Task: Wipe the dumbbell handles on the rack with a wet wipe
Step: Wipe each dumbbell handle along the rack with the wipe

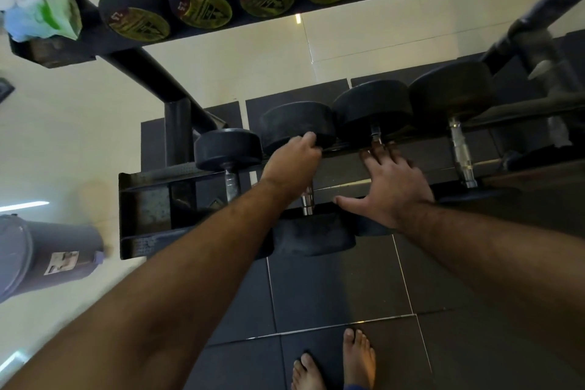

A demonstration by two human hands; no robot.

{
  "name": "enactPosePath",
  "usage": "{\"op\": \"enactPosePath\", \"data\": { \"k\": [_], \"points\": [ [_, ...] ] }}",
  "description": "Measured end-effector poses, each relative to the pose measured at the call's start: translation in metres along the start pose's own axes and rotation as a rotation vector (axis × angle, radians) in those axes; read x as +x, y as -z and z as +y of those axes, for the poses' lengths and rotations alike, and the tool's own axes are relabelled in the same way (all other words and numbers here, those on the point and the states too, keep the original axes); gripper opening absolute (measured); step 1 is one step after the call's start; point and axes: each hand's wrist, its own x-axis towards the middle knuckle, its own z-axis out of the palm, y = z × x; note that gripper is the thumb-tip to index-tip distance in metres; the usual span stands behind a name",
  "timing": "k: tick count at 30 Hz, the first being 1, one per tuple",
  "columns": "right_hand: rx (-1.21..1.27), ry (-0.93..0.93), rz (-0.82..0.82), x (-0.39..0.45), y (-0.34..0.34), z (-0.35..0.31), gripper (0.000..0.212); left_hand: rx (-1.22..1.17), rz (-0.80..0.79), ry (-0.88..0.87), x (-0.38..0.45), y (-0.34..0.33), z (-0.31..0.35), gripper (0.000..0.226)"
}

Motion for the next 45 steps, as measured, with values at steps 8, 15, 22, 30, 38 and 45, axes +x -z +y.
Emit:
{"op": "enactPosePath", "data": {
  "k": [8, 15, 22, 30, 38, 45],
  "points": [
    [-0.002, 0.008, 0.000, 0.000, 0.000, 0.001, 0.131, -0.344, -0.678, -0.021, -0.013, 0.012, -0.001, 0.019],
    [-0.001, 0.009, 0.009, 0.000, -0.001, 0.001, 0.135, -0.179, -0.396, -0.092, -0.008, -0.003, 0.009, 0.016],
    [0.007, 0.017, 0.014, -0.001, -0.001, 0.001, 0.136, -0.530, -0.344, 0.171, -0.022, 0.016, -0.042, 0.008],
    [-0.014, 0.010, 0.027, 0.001, -0.003, 0.001, 0.135, -0.572, 0.323, 0.437, -0.025, -0.033, -0.014, 0.011],
    [-0.001, 0.023, 0.002, 0.001, -0.001, 0.003, 0.135, -0.897, -0.137, 0.319, -0.059, -0.019, -0.030, 0.025],
    [0.007, 0.015, 0.013, 0.002, -0.002, 0.002, 0.136, -0.760, 0.292, 0.540, -0.042, -0.043, -0.006, 0.021]
  ]
}}
